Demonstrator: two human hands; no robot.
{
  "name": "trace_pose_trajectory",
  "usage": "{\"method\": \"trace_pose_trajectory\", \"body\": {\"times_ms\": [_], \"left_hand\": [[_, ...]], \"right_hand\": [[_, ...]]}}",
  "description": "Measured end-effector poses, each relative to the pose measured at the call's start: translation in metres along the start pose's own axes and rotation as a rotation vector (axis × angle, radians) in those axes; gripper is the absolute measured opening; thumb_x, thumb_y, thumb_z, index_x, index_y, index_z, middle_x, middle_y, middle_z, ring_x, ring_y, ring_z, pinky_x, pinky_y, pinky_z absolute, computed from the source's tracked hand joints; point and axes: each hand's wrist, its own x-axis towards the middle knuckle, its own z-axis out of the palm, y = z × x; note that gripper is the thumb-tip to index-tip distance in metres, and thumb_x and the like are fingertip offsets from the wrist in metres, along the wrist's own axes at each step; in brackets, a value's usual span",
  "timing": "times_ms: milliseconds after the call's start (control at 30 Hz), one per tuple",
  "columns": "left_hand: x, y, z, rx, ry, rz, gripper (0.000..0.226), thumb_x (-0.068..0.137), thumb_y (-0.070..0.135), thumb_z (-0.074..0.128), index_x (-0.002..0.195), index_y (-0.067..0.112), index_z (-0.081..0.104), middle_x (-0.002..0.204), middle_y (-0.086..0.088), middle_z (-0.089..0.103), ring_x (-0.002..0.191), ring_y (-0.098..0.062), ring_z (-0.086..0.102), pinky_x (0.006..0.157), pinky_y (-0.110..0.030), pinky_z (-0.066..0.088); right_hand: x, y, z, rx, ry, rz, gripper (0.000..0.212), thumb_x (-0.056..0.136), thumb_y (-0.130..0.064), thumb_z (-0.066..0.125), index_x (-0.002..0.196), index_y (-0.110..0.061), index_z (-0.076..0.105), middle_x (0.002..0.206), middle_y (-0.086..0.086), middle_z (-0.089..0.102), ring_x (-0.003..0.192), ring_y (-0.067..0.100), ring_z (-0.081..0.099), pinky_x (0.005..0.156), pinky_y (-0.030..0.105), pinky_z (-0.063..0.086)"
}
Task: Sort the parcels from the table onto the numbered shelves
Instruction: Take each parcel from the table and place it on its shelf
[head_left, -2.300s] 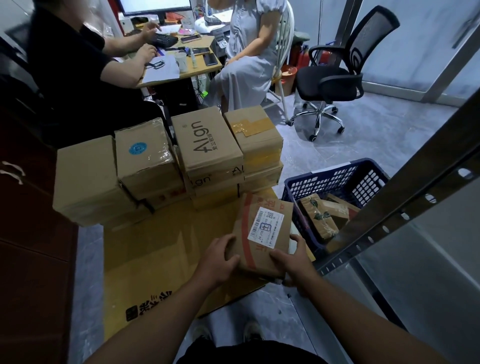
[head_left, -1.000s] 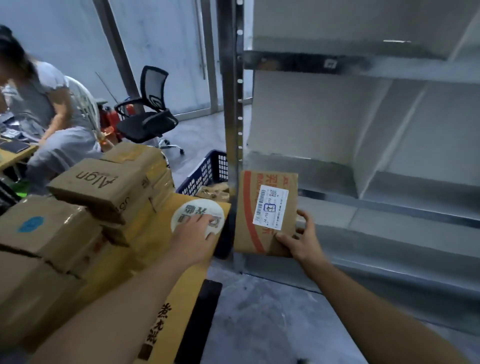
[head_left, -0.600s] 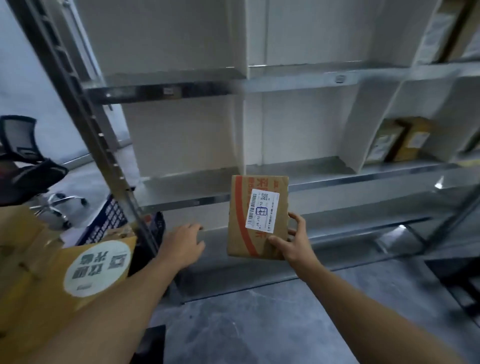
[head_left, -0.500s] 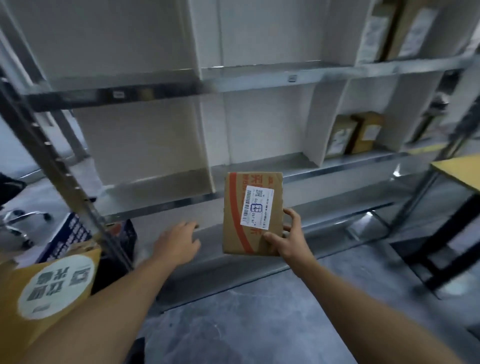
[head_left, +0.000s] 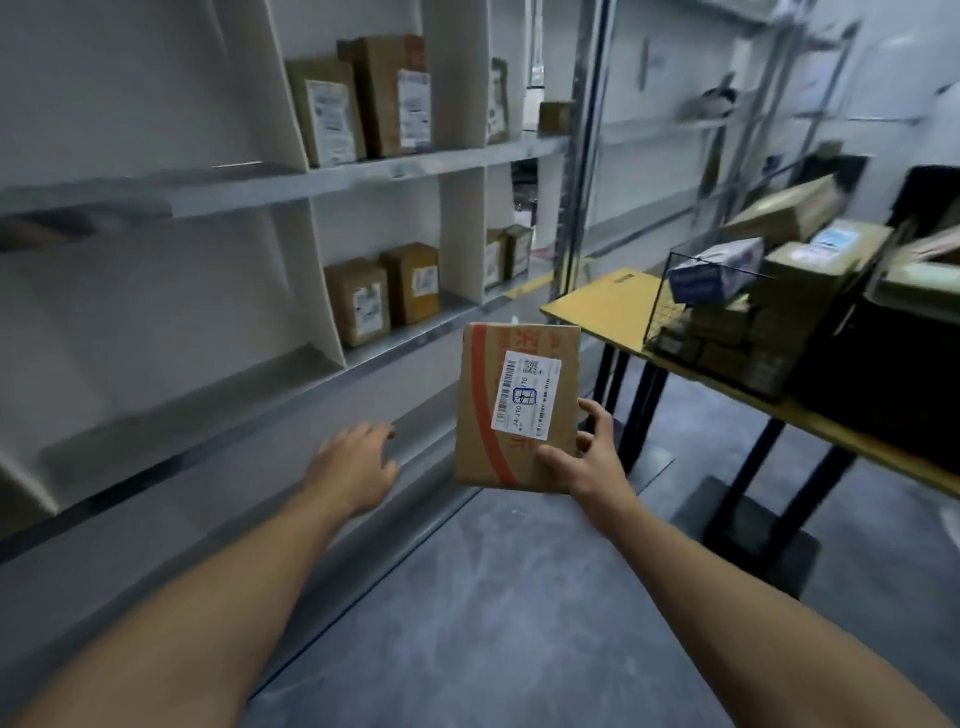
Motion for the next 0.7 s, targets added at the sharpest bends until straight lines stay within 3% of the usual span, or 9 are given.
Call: {"method": "trace_pose_trajectory", "body": {"times_ms": [100,200,333,500,700], "left_hand": [[0.034,0.051,0.002,-0.015,0.012,0.078,0.048,0.093,0.038,0.051,0.139,0.027,0.045,0.138,-0.001,0.051,0.123,-0.025,0.049,0.102,-0.039,0.041],[0.064,0.093,0.002,-0.029,0.038,0.133,0.047,0.093,0.036,0.052,0.138,0.027,0.045,0.136,-0.001,0.052,0.121,-0.024,0.049,0.101,-0.040,0.042],[0.112,0.128,0.007,-0.030,0.049,0.183,0.046,0.094,0.035,0.051,0.138,0.026,0.044,0.135,-0.001,0.052,0.121,-0.024,0.049,0.099,-0.040,0.040],[0.194,0.147,0.004,-0.039,0.074,0.183,0.043,0.093,0.036,0.052,0.134,0.028,0.047,0.129,0.001,0.055,0.116,-0.022,0.051,0.098,-0.041,0.042],[0.324,0.169,-0.026,-0.066,0.172,0.191,0.043,0.092,0.037,0.051,0.133,0.028,0.047,0.124,0.002,0.056,0.111,-0.020,0.052,0.096,-0.043,0.045]], "right_hand": [[0.016,0.002,-0.043,0.005,0.077,-0.017,0.073,0.086,-0.017,0.078,0.136,-0.040,0.029,0.114,0.000,0.058,0.103,0.015,0.061,0.082,0.038,0.058],[0.039,0.002,-0.073,0.000,0.128,-0.013,0.073,0.086,-0.018,0.078,0.136,-0.041,0.029,0.115,0.001,0.059,0.104,0.016,0.062,0.086,0.043,0.059],[0.076,-0.003,-0.097,0.016,0.158,-0.025,0.074,0.089,-0.014,0.075,0.141,-0.035,0.028,0.112,-0.003,0.055,0.104,0.015,0.059,0.082,0.039,0.058],[0.155,-0.012,-0.112,0.005,0.175,-0.070,0.075,0.087,-0.016,0.078,0.138,-0.040,0.029,0.119,0.001,0.055,0.108,0.013,0.057,0.090,0.051,0.057],[0.287,-0.058,-0.122,0.035,0.146,-0.180,0.073,0.085,-0.019,0.079,0.131,-0.047,0.030,0.121,-0.002,0.053,0.113,0.020,0.056,0.089,0.051,0.057]]}}
